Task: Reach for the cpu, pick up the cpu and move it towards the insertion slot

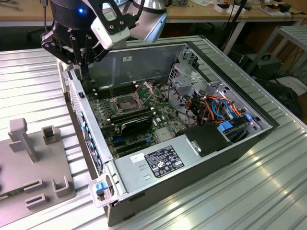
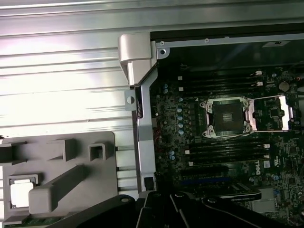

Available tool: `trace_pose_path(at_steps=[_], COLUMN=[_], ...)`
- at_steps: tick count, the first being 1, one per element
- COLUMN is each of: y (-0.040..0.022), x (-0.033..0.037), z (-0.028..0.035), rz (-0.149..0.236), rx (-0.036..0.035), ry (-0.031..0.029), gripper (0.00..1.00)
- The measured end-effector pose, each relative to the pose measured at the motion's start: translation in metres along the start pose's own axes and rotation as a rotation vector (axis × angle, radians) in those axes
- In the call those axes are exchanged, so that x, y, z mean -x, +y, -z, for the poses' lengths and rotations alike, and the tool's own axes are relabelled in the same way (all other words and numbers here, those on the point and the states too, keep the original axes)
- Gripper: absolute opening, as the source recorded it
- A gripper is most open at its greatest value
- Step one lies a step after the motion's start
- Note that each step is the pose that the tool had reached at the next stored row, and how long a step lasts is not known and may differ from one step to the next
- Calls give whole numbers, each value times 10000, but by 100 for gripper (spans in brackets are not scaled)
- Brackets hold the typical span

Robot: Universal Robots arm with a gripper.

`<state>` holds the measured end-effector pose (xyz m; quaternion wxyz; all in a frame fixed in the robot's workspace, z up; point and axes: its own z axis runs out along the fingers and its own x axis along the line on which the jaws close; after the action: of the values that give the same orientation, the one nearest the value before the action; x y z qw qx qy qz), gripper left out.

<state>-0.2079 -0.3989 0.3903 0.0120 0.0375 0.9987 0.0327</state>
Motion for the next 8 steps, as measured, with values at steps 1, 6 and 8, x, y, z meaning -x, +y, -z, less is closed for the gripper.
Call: trace_pose_path(at_steps=[1,6,8], y=[-1,-4,-5], x=[-12,-53,-69], z=[-1,-2,-2], rz=[0,0,-1], rx=[3,10,13], ry=[0,2,3], gripper=[11,11,11])
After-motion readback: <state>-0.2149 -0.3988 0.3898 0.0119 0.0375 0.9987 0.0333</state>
